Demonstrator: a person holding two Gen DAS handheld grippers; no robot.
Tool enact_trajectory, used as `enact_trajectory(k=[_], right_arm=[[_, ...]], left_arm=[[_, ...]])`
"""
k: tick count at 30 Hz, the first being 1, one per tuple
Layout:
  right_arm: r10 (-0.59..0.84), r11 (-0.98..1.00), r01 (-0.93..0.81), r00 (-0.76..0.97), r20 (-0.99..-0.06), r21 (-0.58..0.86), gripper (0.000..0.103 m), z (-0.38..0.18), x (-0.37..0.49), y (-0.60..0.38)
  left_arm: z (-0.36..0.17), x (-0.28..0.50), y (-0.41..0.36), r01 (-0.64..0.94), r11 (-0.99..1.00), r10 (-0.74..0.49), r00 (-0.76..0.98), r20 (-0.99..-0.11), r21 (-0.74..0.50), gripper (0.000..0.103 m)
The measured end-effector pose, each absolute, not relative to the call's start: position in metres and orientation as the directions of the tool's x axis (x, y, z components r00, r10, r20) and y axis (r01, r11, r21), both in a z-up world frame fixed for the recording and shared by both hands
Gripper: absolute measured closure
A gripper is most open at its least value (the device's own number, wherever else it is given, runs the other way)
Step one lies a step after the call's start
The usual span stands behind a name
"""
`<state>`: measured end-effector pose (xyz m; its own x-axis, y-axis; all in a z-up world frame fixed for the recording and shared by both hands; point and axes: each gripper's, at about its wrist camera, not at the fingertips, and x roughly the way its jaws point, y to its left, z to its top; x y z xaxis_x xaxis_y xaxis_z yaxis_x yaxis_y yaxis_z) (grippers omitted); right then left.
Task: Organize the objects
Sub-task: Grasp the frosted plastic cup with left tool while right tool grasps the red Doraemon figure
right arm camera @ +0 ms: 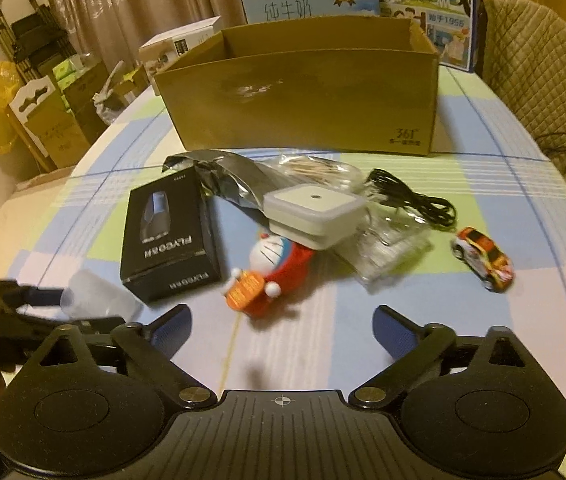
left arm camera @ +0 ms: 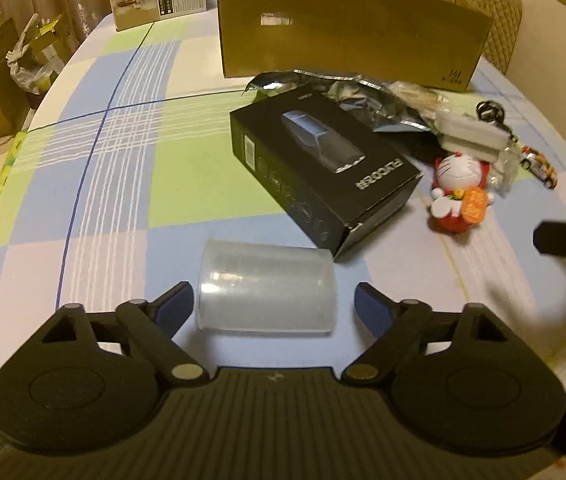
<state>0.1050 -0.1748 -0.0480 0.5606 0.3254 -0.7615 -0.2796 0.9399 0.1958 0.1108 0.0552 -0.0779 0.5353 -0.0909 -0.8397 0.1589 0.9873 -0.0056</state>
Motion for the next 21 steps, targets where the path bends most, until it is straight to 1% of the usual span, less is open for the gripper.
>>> enact_trajectory(k=[1, 2, 3, 10, 16, 19, 20, 21], right_arm=[[0.33, 0.939, -0.28, 0.561, -0.759, 0.201, 0.011, -0.049, 0.108, -0.172], [0.334, 0.937, -0.283, 0.562, -0.757, 0.203, 0.011, -0.051, 0.112, -0.17], [0.334, 0.938, -0.282, 0.563, -0.756, 0.204, 0.012, -0.053, 0.115, -0.168], [0.349, 0.937, -0.228, 0.549, -0.76, 0.265, 0.019, -0.067, 0.14, -0.16], [0.339, 0.939, -0.146, 0.547, -0.765, 0.312, 0.031, -0.079, 0.161, -0.159], [0.323, 0.942, -0.107, 0.538, -0.778, 0.317, 0.048, -0.085, 0.17, -0.161], [0.321, 0.943, -0.104, 0.535, -0.782, 0.316, 0.059, -0.087, 0.171, -0.161], [0.327, 0.941, -0.104, 0.535, -0.779, 0.323, 0.061, -0.087, 0.17, -0.162]], left_arm=[[-0.08, 0.112, 0.056, 0.161, 0.987, -0.088, 0.531, -0.843, -0.001, 0.026], [-0.081, 0.113, 0.057, 0.163, 0.987, -0.086, 0.527, -0.845, 0.001, 0.032], [-0.083, 0.114, 0.058, 0.161, 0.987, -0.091, 0.52, -0.849, -0.007, 0.034], [-0.079, 0.115, 0.066, 0.129, 0.99, -0.11, 0.529, -0.842, -0.048, 0.035], [-0.068, 0.115, 0.07, 0.111, 0.989, -0.139, 0.543, -0.828, -0.093, 0.035], [-0.063, 0.114, 0.071, 0.11, 0.988, -0.152, 0.549, -0.822, -0.109, 0.035], [-0.062, 0.115, 0.07, 0.11, 0.987, -0.155, 0.55, -0.821, -0.113, 0.035], [-0.061, 0.114, 0.07, 0.11, 0.987, -0.158, 0.552, -0.819, -0.117, 0.035]])
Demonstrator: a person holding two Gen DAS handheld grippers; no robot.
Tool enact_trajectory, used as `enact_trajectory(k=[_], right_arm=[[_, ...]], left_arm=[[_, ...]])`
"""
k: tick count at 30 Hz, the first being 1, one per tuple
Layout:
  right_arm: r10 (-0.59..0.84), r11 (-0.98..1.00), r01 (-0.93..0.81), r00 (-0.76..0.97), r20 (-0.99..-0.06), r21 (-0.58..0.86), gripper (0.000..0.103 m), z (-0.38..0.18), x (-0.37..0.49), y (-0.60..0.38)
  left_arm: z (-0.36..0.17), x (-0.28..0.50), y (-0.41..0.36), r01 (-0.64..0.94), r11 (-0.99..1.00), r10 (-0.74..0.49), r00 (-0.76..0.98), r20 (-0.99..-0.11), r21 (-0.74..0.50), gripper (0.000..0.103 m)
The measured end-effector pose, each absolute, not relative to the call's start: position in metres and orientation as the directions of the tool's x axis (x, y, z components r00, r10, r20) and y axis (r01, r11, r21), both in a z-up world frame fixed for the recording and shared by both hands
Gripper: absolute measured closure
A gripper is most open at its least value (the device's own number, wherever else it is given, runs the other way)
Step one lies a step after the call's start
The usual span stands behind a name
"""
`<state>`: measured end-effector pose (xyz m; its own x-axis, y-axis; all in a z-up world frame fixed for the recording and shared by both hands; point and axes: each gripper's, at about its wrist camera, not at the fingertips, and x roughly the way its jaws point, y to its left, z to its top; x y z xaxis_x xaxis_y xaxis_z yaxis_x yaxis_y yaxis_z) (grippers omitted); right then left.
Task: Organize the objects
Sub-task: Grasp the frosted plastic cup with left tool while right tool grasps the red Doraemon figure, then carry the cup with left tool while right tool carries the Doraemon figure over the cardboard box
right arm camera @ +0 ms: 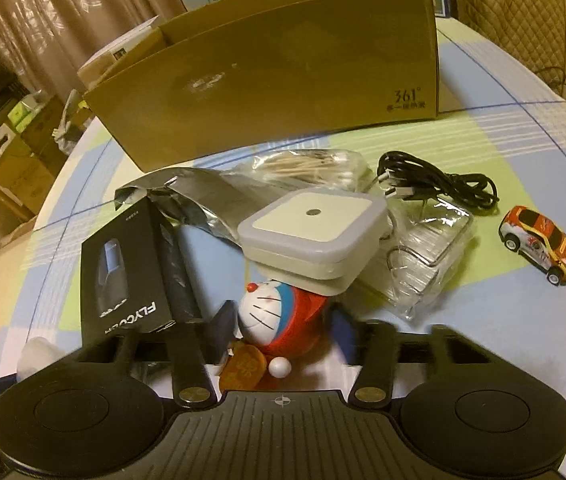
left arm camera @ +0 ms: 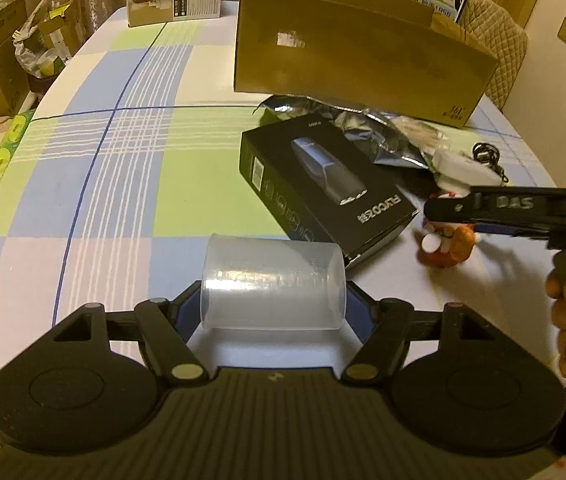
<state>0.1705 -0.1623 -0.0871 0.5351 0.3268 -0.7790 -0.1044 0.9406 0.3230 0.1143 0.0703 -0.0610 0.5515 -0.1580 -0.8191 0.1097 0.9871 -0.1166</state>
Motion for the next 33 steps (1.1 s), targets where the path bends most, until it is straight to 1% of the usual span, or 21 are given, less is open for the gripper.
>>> enact_trajectory(k=[7, 14, 20, 27, 33], right_arm=[[0.326, 0.941, -0.111, 0.54, -0.776, 0.319, 0.061, -0.077, 0.151, -0.167], [0.321, 0.944, -0.127, 0.566, -0.759, 0.304, 0.061, -0.052, 0.121, -0.182], [0.319, 0.944, -0.136, 0.61, -0.725, 0.302, 0.061, -0.024, 0.102, -0.198], [0.321, 0.943, -0.148, 0.643, -0.695, 0.299, 0.061, -0.001, 0.093, -0.21], [0.339, 0.94, -0.201, 0.655, -0.675, 0.277, 0.061, 0.016, 0.1, -0.211]], left_arm=[[-0.052, 0.111, 0.068, 0.111, 0.986, -0.168, 0.564, -0.809, -0.127, 0.035], [-0.036, 0.099, 0.062, 0.117, 0.984, -0.179, 0.582, -0.793, -0.136, 0.035], [-0.016, 0.088, 0.054, 0.133, 0.981, -0.191, 0.609, -0.77, -0.139, 0.035], [0.005, 0.081, 0.041, 0.159, 0.978, -0.207, 0.631, -0.747, -0.136, 0.035], [0.022, 0.086, 0.031, 0.19, 0.974, -0.219, 0.647, -0.731, -0.124, 0.035]])
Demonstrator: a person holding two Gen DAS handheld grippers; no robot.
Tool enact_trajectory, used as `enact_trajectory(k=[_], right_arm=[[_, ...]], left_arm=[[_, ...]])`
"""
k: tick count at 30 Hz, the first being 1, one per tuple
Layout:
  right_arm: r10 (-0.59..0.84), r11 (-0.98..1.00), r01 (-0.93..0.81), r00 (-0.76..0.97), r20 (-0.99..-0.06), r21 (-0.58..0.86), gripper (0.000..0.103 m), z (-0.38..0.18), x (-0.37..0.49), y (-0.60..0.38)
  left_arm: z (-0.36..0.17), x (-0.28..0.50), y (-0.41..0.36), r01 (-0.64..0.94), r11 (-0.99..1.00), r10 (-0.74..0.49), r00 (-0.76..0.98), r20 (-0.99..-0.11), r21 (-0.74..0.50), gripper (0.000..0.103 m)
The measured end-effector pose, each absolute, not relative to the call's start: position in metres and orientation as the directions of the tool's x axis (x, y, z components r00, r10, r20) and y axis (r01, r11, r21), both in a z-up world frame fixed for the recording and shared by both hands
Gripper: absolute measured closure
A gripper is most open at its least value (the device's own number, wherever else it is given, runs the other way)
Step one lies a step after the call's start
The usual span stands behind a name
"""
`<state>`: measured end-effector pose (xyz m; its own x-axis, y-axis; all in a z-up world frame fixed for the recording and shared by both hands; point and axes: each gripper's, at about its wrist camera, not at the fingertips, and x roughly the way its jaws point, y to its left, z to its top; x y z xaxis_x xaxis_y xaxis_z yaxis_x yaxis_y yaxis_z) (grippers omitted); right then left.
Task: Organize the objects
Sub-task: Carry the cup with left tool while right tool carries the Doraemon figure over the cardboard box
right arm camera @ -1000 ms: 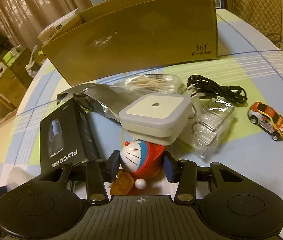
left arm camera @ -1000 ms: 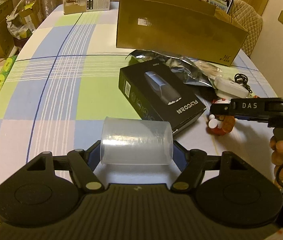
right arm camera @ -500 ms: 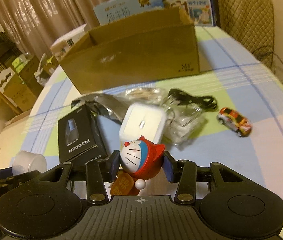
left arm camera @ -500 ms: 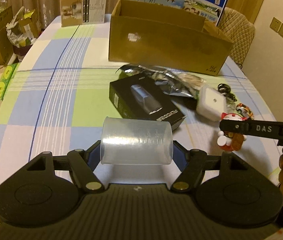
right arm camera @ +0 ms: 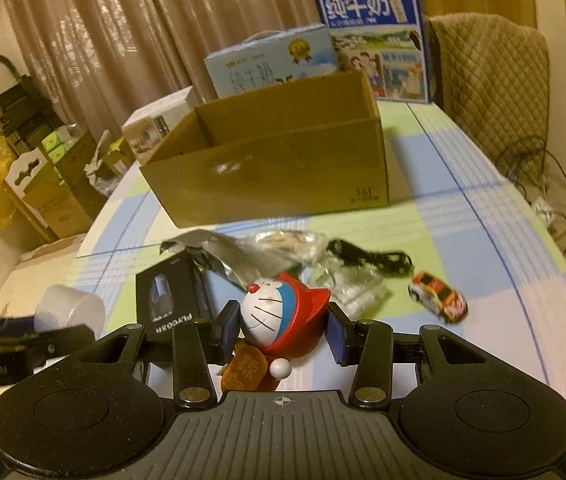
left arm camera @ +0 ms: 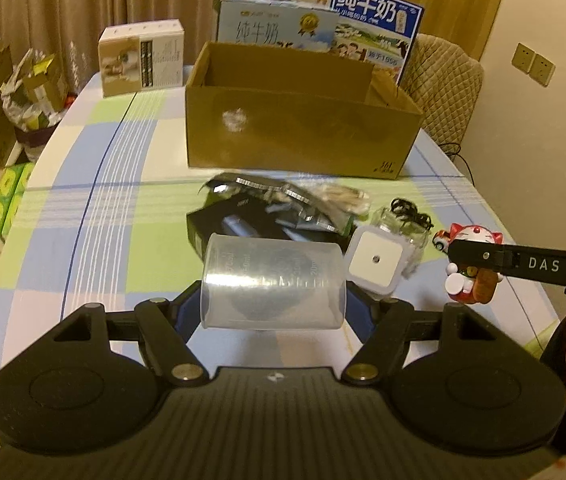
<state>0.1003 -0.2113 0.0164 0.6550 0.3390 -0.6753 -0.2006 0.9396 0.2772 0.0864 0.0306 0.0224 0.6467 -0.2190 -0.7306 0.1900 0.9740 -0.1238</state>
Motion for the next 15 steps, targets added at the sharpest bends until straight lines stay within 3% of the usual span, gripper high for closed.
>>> enact_trajectory(k=[15], right_arm=[[0.346, 0.932, -0.337, 0.709, -0.615, 0.136, 0.061, 0.079, 0.237, -0.202]], left_arm=[[0.074, 0.191, 0.016, 0.261, 0.962, -0.245, 0.704, -0.666, -0.078, 0.035]])
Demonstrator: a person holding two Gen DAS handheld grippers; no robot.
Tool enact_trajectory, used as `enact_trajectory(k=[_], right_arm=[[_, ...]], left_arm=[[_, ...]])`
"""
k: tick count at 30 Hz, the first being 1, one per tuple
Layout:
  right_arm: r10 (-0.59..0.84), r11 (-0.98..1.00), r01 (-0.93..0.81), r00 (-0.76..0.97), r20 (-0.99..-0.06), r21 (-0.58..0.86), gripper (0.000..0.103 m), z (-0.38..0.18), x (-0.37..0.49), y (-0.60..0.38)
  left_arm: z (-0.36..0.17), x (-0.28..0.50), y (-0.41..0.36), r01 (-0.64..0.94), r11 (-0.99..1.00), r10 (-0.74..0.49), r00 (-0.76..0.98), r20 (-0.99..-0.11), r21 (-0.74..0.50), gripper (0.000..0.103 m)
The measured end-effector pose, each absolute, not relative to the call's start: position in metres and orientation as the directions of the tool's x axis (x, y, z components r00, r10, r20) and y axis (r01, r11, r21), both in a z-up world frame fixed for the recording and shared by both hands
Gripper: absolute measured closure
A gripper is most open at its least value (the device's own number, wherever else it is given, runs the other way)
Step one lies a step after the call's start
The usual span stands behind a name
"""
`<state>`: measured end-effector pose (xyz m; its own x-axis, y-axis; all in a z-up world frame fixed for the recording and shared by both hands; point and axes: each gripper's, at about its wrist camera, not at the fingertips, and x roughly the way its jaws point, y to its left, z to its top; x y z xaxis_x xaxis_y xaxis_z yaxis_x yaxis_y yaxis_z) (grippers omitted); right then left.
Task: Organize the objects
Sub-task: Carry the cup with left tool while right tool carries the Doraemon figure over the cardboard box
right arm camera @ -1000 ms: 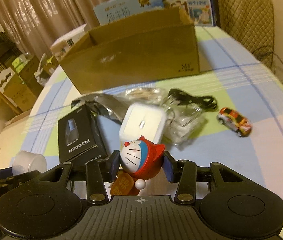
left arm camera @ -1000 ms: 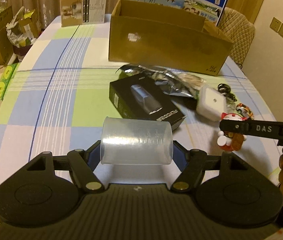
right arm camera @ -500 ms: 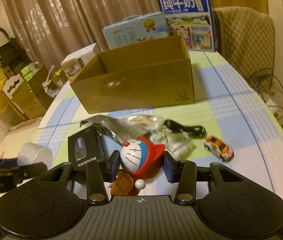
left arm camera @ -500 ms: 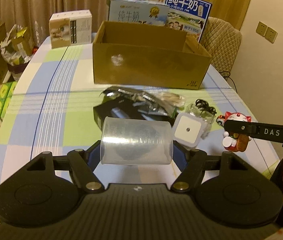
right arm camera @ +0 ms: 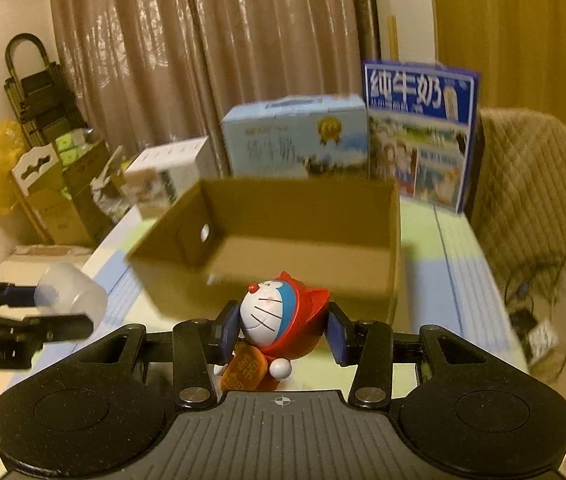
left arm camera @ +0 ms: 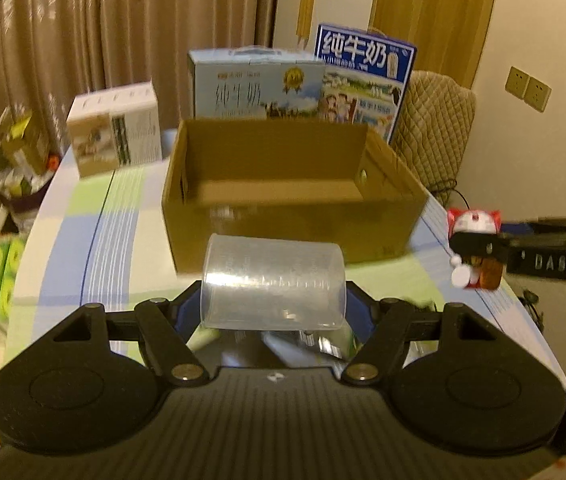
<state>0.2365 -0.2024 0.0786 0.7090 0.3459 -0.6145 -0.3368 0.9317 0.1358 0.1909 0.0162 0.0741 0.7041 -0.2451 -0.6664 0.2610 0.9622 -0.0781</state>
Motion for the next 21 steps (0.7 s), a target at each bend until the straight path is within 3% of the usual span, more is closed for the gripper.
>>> enact_trajectory(k=[9, 21], right_arm=[[0.291, 0.945, -0.312, 0.683, -0.67, 0.093, 0.061, 0.067, 0.344, -0.184], [0.258, 0.958, -0.266, 0.644, -0.721, 0.105, 0.061, 0.029, 0.384, -0.19]], left_arm=[[0.083, 0.296, 0.001, 0.255, 0.961, -0.264, 0.719, -0.643, -0.108, 0.035], [0.053, 0.365, -0.009, 0.234, 0.966, -0.246, 0.692, -0.679, -0.112, 0.035]])
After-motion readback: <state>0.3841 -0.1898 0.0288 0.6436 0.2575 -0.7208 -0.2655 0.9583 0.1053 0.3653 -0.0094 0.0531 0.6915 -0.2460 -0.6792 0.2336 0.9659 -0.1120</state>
